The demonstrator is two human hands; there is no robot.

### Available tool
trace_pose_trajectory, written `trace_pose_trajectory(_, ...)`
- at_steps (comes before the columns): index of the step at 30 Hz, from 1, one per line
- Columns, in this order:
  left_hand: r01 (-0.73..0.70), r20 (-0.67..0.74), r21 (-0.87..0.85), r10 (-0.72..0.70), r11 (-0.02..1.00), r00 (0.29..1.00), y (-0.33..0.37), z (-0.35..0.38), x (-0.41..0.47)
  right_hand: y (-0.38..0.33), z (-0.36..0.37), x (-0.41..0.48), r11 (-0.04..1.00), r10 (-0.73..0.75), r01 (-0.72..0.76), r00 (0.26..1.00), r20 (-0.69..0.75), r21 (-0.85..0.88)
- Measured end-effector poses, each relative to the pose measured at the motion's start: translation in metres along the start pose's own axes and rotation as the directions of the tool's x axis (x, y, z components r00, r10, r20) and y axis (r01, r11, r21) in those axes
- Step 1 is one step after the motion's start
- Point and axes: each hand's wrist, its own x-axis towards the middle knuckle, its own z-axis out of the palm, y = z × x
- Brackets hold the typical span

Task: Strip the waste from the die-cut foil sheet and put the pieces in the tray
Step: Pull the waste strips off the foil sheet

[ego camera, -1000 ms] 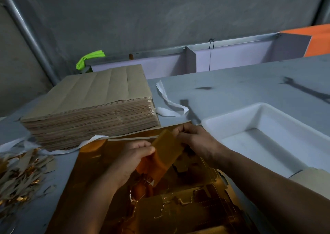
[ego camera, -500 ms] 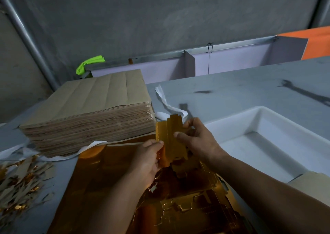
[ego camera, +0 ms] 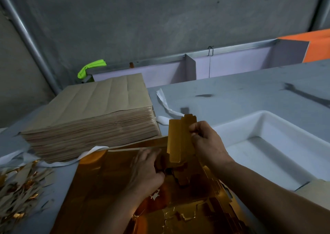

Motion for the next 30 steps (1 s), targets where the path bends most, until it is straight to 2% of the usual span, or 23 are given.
trace_pose_trajectory(3,-0.043,0.012,0.065,0.043,0.997,0.999,-0.002,0.004,0.003,0.003,0.001,0.002,0.999,0.016,-0.016,1.000,0.004,0.034)
trace_pose_trajectory(9,-0.128,0.067,0.017,0.127,0.992,0.990,-0.001,0.007,0.004,0.005,0.002,0.003,0.997,0.035,-0.035,0.999,0.005,0.068)
trace_pose_trajectory(23,-0.088,-0.055,0.055,0.091,0.995,0.994,-0.006,0.018,0.005,0.001,0.001,0.001,0.994,0.057,-0.061,0.998,0.037,0.093)
trace_pose_trajectory(27,-0.077,-0.108,-0.035,0.072,0.996,0.992,-0.007,0.018,0.005,0.000,0.001,0.001,0.993,0.073,-0.078,0.995,0.063,0.093)
trace_pose_trajectory(30,0.033,-0.126,-0.219,-0.062,0.975,0.990,-0.007,0.015,0.002,-0.001,0.001,-0.002,0.990,0.089,-0.102,0.987,0.134,0.098)
